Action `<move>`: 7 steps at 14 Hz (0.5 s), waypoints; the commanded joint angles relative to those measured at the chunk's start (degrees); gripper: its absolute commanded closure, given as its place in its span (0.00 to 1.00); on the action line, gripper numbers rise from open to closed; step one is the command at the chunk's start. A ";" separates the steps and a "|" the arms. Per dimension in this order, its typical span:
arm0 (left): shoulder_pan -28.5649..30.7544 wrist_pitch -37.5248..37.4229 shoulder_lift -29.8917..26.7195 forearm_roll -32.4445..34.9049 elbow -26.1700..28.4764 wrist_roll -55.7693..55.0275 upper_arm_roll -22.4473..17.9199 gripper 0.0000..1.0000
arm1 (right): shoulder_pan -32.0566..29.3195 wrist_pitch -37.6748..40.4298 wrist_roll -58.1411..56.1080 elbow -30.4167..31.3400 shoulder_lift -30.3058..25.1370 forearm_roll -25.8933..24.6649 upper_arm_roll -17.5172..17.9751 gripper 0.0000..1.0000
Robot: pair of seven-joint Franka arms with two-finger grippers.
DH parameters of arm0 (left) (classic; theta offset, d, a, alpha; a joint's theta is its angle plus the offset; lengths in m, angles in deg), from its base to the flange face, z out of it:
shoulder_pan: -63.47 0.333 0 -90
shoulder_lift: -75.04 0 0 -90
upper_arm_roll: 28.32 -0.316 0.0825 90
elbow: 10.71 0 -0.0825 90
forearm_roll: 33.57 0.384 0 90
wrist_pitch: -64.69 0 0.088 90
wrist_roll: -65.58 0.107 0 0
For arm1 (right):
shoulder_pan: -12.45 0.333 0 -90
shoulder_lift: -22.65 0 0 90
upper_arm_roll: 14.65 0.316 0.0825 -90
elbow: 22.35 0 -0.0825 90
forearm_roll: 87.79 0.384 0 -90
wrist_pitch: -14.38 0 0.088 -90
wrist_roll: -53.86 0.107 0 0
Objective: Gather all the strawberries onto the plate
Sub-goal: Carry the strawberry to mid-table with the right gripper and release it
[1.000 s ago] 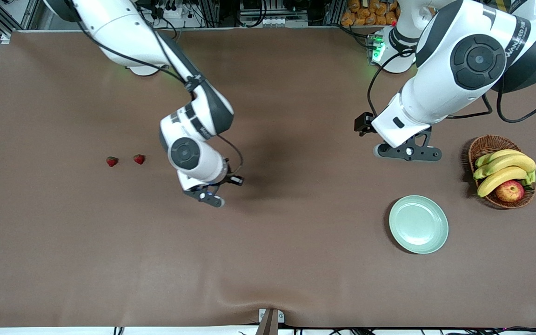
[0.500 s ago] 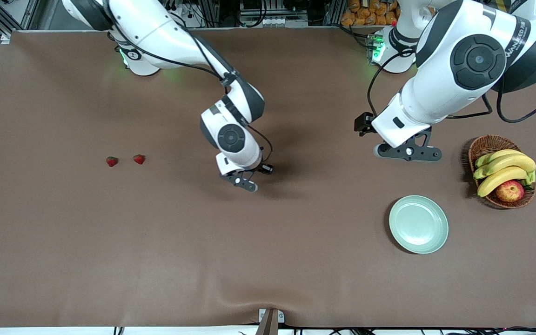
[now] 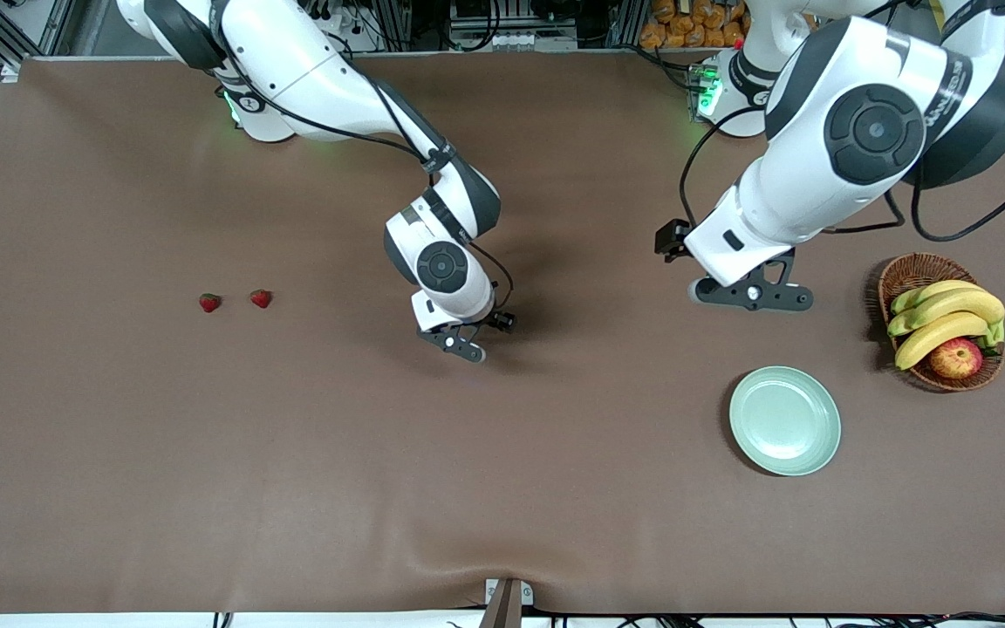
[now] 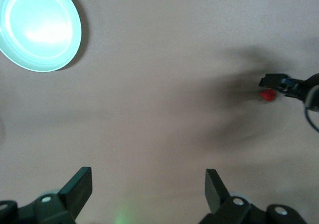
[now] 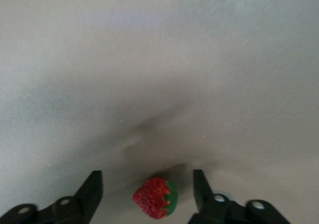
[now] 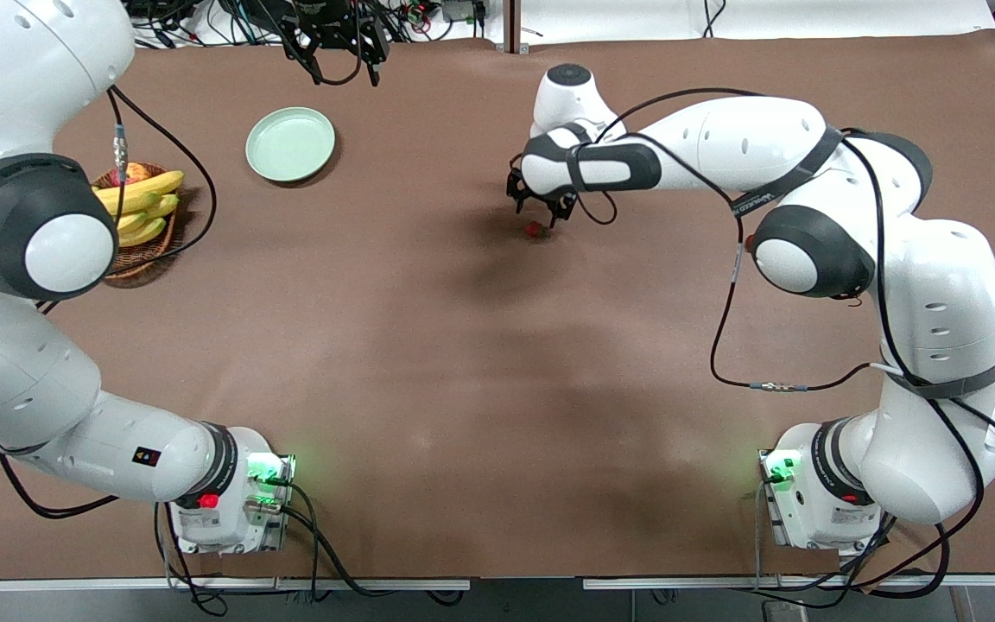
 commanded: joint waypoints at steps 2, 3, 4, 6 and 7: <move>-1.41 4.38 5.03 -1.10 -1.02 -0.62 0.40 0.00 | -5.99 14.41 -0.35 -7.44 -2.29 0.55 0.36 0.00; -1.94 6.31 6.35 -1.18 -1.11 -0.80 0.40 0.00 | -6.87 14.96 -0.44 -7.97 -2.64 0.46 0.36 0.00; -2.73 8.77 7.58 -1.44 -1.11 -0.98 0.40 0.00 | -7.67 15.06 -0.52 -7.98 -3.43 0.03 0.28 0.00; -4.05 13.69 10.31 -2.41 -1.11 -2.46 0.40 0.00 | -10.91 17.59 -4.02 -7.81 -4.92 -0.15 0.10 0.00; -4.58 15.89 11.63 -2.85 -1.11 -3.17 0.40 0.00 | -13.01 19.61 -8.22 -7.72 -5.36 -0.15 0.10 0.00</move>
